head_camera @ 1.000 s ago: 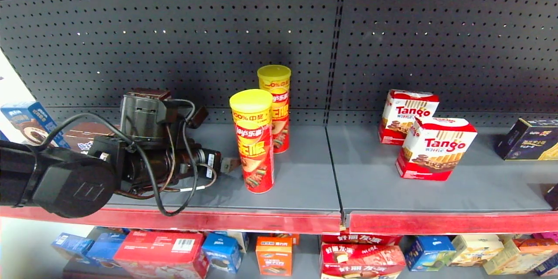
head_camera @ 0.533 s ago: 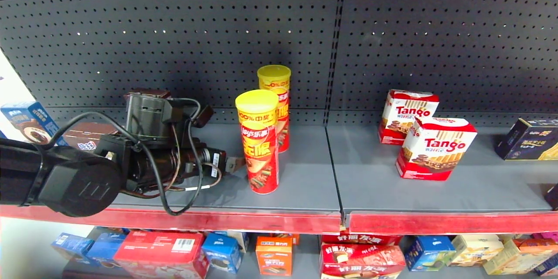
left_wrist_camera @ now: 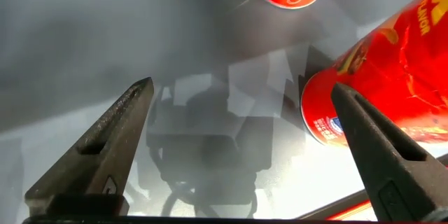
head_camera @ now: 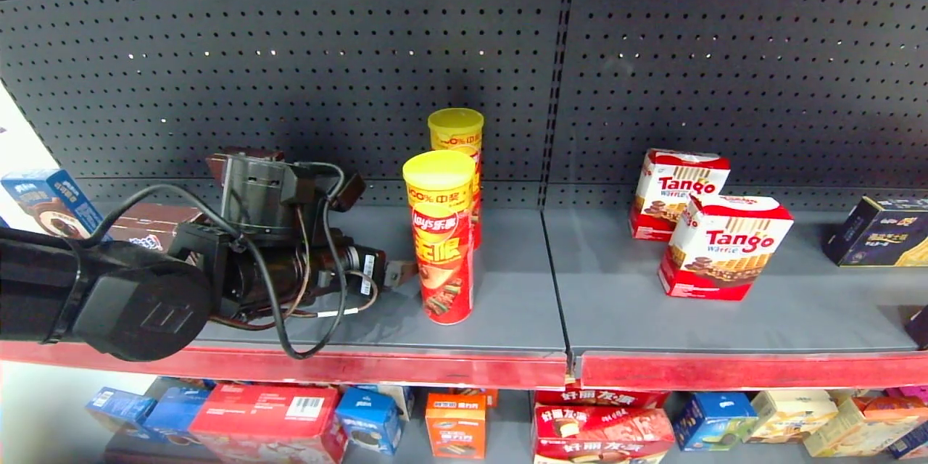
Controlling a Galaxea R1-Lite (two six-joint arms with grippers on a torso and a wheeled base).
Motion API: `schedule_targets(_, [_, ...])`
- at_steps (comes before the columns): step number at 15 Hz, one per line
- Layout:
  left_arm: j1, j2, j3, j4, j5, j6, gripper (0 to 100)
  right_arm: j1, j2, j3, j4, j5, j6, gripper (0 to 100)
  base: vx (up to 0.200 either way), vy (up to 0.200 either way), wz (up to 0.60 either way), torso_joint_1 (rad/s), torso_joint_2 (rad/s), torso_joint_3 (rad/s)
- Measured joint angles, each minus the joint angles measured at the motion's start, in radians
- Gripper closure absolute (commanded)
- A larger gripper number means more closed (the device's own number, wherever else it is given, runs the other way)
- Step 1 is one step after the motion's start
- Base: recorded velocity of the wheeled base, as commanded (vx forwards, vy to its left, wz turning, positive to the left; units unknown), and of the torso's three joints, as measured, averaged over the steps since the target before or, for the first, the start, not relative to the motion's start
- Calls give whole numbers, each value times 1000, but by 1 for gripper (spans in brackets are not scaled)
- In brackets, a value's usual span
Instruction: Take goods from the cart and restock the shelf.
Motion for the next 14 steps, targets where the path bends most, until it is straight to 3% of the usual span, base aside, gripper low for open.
schedule_targets(14, [-21, 35, -44, 0, 12, -5, 0, -1, -3, 0, 4, 0, 0, 0, 0, 0, 0, 0, 0, 0])
